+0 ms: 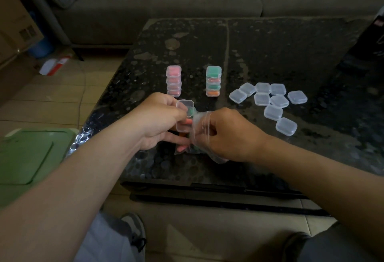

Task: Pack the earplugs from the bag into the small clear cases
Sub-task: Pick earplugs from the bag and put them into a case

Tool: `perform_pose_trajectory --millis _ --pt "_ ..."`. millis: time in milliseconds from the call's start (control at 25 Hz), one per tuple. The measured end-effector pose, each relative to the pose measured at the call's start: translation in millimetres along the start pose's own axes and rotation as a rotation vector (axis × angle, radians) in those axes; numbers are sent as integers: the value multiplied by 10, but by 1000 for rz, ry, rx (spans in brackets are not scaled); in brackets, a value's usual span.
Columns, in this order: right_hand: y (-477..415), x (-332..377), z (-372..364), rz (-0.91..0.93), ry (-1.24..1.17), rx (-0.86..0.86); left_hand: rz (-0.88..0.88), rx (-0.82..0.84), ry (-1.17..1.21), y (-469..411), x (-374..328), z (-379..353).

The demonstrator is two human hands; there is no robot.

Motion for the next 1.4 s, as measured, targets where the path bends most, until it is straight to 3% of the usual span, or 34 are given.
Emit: perform_pose_trajectory --millis 360,1400 --pt "-14 8 -65 -63 38 24 -18 -3 -22 -5 2 8" --pt "59 -69 203 -86 3 -192 -28 -19 -57 -80 54 -28"
Point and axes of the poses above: each hand's wrist, its own y-axis away from the middle knuckle, its own z-axis out of the back of the hand, x = y × z, the point moved 3 cm from there along -y, towards the middle knuckle, and after that the axes turned 3 degrees about z, right-handed, at the moved point
